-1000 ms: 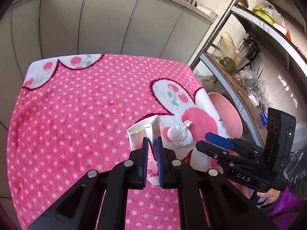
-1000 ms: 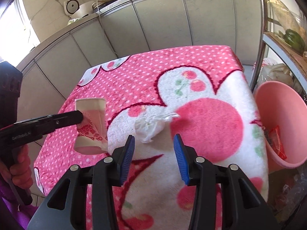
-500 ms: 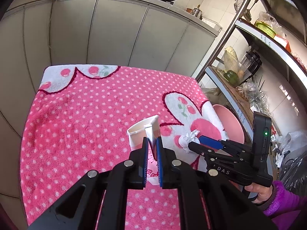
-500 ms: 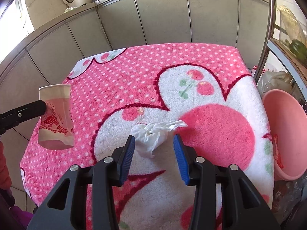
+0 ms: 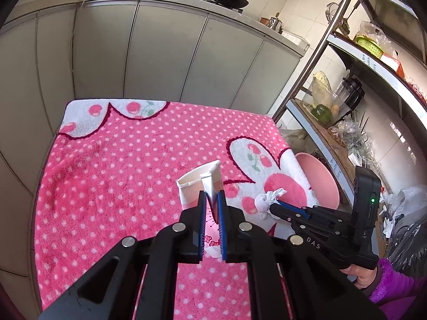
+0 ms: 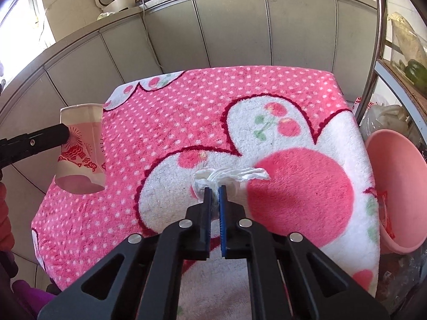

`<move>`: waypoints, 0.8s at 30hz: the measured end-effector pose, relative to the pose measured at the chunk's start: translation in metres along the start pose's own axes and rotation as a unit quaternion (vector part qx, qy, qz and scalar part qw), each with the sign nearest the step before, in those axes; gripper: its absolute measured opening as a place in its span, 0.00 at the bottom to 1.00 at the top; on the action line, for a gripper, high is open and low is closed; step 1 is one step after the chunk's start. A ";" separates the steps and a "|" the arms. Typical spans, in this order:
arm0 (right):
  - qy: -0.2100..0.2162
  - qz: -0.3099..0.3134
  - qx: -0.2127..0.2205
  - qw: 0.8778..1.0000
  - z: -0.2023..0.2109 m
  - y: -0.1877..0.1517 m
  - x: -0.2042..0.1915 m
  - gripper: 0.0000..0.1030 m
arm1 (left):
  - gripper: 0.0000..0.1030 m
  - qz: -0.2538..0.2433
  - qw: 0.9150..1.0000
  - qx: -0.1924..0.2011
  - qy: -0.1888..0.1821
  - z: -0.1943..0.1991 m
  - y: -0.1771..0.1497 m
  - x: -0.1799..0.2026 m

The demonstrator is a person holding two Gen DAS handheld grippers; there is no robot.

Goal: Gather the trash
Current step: 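Carry the white paper cup and tissue over the pink bucket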

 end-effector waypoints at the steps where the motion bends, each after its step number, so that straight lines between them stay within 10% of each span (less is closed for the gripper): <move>1: 0.003 -0.002 0.004 1.000 0.004 0.001 0.000 0.05 | 0.07 -0.001 1.000 0.000 0.000 0.000 0.001 0.001; 24: -0.060 -0.092 0.095 0.989 0.088 0.007 0.098 0.05 | 0.07 -0.083 0.995 0.010 -0.053 -0.027 0.032 0.104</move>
Point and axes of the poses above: each gripper's, at about its wrist camera, not at the fingertips, and z roughly against the way its jaws point, x to its right, y to its top, the point moved 9 cm from there along -z, roughly the way its jaws point, and after that the axes turned 5 degrees about x, right-handed, at the moved point
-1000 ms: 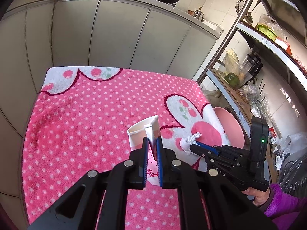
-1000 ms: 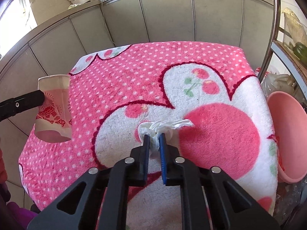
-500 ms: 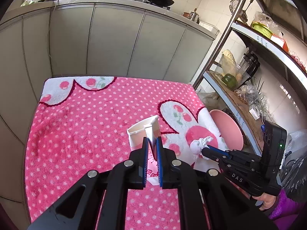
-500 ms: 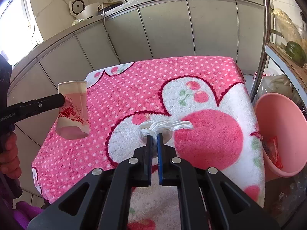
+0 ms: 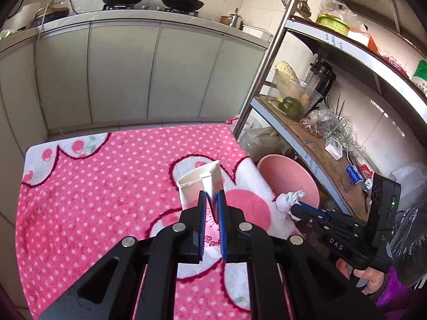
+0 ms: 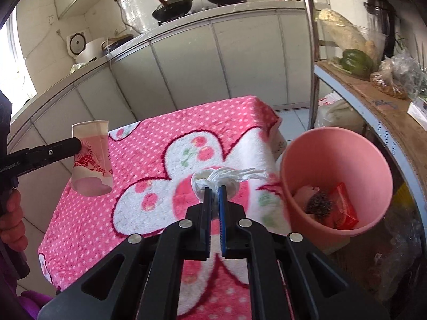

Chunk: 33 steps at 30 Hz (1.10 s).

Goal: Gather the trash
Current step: 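Carry the white paper cup and tissue over the pink bucket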

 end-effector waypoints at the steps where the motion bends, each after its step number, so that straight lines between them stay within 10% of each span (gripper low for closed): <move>1: -0.011 -0.009 0.005 1.000 0.004 0.003 0.012 0.05 | 0.07 -0.007 1.000 0.001 -0.007 -0.004 0.003 0.009; 12: -0.096 -0.072 0.044 0.992 0.039 0.011 0.108 0.05 | 0.07 -0.059 0.996 -0.001 -0.073 -0.047 0.027 0.093; 33: -0.138 -0.103 0.015 0.985 0.009 -0.005 0.170 0.05 | 0.07 -0.110 0.987 -0.050 -0.104 -0.149 0.005 0.167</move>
Point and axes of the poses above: each gripper's, at about its wrist camera, not at the fingertips, and z roughly against the way its jaws point, x to its right, y to its top, the point moved 9 cm from there along -z, roughly the way its jaws point, and after that the axes turned 5 degrees about x, right-handed, at the moved point
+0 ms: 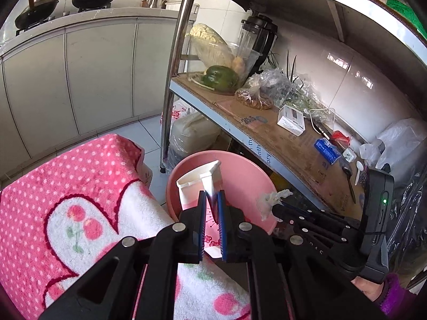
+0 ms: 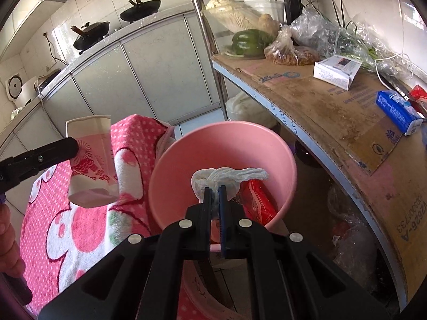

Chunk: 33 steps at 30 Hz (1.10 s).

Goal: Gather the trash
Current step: 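Carry the white paper cup and tissue over the pink bucket, then open both tools to drop the paper cup and tissue into the bucket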

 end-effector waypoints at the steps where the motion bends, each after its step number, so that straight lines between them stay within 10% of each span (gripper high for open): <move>1: -0.001 -0.001 -0.003 1.000 -0.003 -0.001 0.001 0.05 | 0.07 -0.002 1.000 -0.004 0.001 -0.007 -0.002 0.001; 15: -0.019 0.002 -0.050 0.999 -0.048 -0.018 0.009 0.06 | 0.08 -0.006 0.998 -0.057 0.011 -0.075 -0.025 0.009; 22: -0.038 -0.009 -0.048 0.998 -0.050 -0.017 0.022 0.30 | 0.11 -0.011 0.998 -0.060 0.006 -0.082 -0.023 0.016; 33: -0.039 -0.006 -0.045 0.998 -0.042 -0.014 0.024 0.32 | 0.13 -0.036 0.998 -0.052 0.015 -0.072 -0.023 0.027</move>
Point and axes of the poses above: each gripper's, at about its wrist camera, not at the fingertips, and z roughly against the way its jaws point, x to its right, y to its top, the point moved 9 cm from there along -z, roughly the way its jaws point, and after that the axes turned 5 degrees about x, right-handed, at the moved point
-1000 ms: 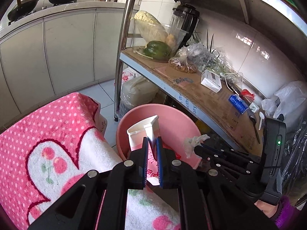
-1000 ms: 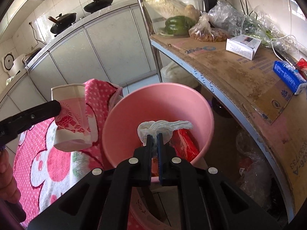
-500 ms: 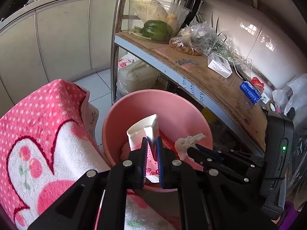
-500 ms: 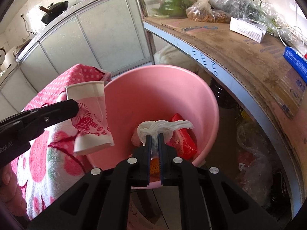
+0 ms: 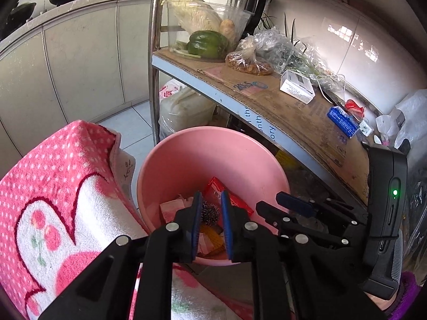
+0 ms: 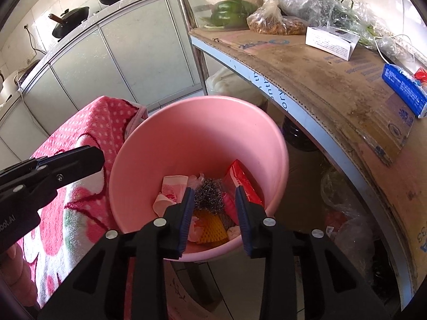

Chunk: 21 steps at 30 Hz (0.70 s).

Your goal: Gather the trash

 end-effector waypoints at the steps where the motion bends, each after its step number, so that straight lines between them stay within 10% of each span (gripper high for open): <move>1: 0.000 0.001 0.001 1.000 0.002 0.000 -0.001 0.32 | 0.13 0.001 1.000 0.002 0.001 0.002 0.000 0.000; 21: 0.010 0.045 0.027 0.999 0.049 -0.003 -0.034 0.43 | 0.13 0.021 0.999 0.047 0.006 0.055 0.004 -0.002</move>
Point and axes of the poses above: each gripper's, at about its wrist camera, not at the fingertips, and z roughly against the way its jaws point, x to its right, y to its top, the point moved 9 cm from there along -z, roughly the way its jaws point, and after that the axes turned 5 degrees about x, right-handed, at the moved point
